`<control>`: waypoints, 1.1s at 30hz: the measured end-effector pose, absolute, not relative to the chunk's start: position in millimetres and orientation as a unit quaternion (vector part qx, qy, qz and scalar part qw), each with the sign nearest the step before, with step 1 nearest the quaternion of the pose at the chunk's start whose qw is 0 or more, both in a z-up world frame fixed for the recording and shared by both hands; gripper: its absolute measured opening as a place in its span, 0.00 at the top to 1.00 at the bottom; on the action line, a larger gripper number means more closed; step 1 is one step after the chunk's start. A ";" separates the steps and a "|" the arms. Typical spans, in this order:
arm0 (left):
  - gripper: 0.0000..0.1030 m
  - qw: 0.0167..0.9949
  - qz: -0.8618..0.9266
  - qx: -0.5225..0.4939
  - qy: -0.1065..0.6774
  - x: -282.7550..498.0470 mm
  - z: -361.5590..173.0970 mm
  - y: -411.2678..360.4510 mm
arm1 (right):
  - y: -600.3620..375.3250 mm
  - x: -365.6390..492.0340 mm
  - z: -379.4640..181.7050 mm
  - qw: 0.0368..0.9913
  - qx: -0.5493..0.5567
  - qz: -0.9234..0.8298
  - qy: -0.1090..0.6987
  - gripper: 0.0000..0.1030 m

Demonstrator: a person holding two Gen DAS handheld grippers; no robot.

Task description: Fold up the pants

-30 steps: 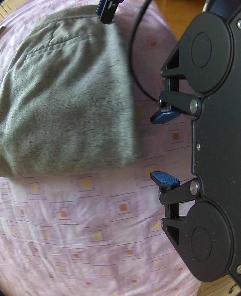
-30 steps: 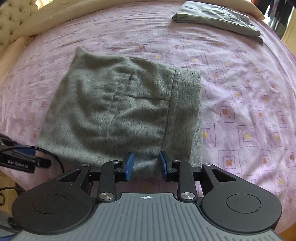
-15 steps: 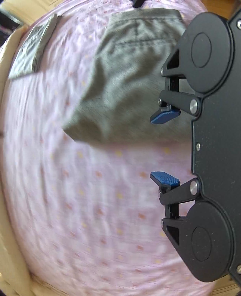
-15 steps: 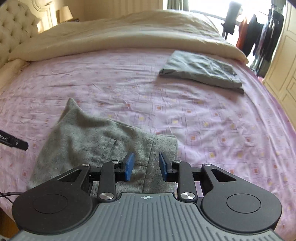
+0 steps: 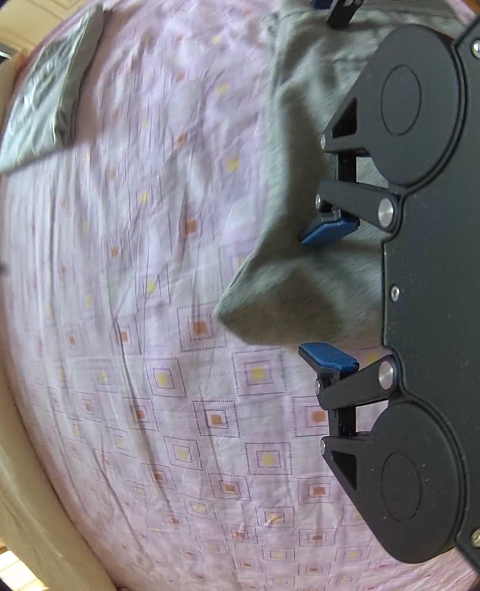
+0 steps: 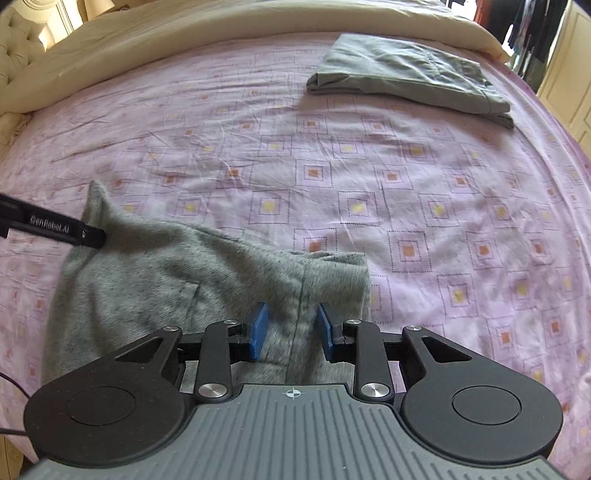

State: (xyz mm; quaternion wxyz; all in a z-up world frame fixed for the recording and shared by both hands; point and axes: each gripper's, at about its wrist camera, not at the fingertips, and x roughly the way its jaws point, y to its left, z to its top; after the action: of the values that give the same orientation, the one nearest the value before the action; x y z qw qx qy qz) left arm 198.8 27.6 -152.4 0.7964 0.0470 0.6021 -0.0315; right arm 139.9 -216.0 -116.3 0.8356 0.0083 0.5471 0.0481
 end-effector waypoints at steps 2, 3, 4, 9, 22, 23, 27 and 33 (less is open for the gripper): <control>0.35 0.787 -0.024 0.049 0.615 213.7 -164.9 30.4 | -216.7 148.0 -120.4 0.833 0.007 0.051 0.550 0.71; 0.31 0.783 -0.027 0.047 0.619 219.4 -170.3 32.0 | -215.6 150.8 -122.0 0.833 0.001 0.054 0.551 0.70; 0.29 0.780 -0.028 0.044 0.623 224.2 -174.5 32.7 | -214.1 152.9 -123.4 0.832 -0.006 0.057 0.552 0.68; 0.18 0.779 -0.032 0.045 0.624 237.1 -182.0 32.1 | -220.2 157.9 -129.4 0.825 0.010 0.060 0.562 0.61; 0.07 0.767 0.006 0.029 0.641 237.2 -181.7 37.3 | -219.7 161.5 -131.2 0.822 0.008 0.061 0.566 0.52; 0.08 0.767 0.008 0.033 0.641 234.8 -178.6 36.4 | -219.6 161.2 -131.0 0.823 0.006 0.062 0.565 0.52; 0.12 0.774 0.011 0.047 0.632 218.8 -162.1 30.0 | -219.0 160.1 -129.8 0.825 0.004 0.061 0.562 0.52; 0.12 0.785 0.008 0.045 0.618 192.8 -139.3 32.3 | -219.0 151.2 -117.4 0.832 0.004 0.053 0.552 0.52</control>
State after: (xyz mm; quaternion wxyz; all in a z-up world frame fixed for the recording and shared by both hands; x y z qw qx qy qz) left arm 192.8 32.3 -139.3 0.7851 0.0446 0.6178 0.0077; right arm 151.2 -219.0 -117.4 0.8320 0.0044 0.5522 0.0528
